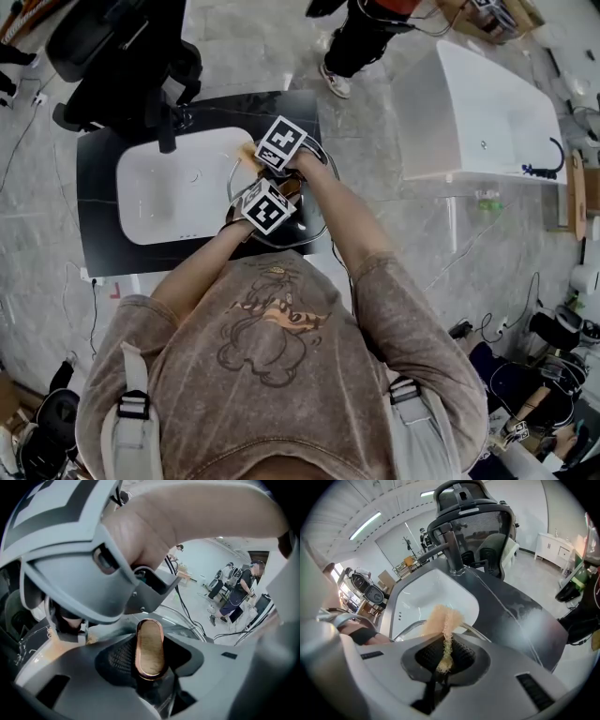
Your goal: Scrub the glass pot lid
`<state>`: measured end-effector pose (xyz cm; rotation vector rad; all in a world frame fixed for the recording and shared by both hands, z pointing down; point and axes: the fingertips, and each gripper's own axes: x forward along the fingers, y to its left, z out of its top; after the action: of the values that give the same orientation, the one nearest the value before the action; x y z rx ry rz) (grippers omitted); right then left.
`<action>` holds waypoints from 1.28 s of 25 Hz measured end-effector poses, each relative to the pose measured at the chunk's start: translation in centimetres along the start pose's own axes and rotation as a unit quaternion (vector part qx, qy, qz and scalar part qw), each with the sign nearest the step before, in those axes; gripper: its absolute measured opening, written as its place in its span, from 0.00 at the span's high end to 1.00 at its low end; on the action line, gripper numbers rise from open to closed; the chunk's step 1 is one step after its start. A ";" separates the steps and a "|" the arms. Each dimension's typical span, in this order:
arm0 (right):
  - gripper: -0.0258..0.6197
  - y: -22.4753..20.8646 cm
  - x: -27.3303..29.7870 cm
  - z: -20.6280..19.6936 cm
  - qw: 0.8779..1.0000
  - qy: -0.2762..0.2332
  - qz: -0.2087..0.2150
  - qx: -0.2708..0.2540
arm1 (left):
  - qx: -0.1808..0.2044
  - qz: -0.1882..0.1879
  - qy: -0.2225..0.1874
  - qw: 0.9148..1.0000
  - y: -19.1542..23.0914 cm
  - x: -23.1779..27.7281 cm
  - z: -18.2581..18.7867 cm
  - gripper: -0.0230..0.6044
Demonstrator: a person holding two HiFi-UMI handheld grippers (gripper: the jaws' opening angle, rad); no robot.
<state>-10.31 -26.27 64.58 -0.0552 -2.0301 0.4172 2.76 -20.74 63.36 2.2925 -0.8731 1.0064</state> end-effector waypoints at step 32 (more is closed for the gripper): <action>0.90 -7.1 -4.9 -4.6 0.982 -0.053 -0.126 0.129 | 0.008 -0.004 -0.005 1.000 -0.4 0.1 0.3 0.67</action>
<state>-2.99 -32.71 64.60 0.3860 -2.0386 0.5260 3.24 -20.72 63.24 2.3157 -0.8619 1.0026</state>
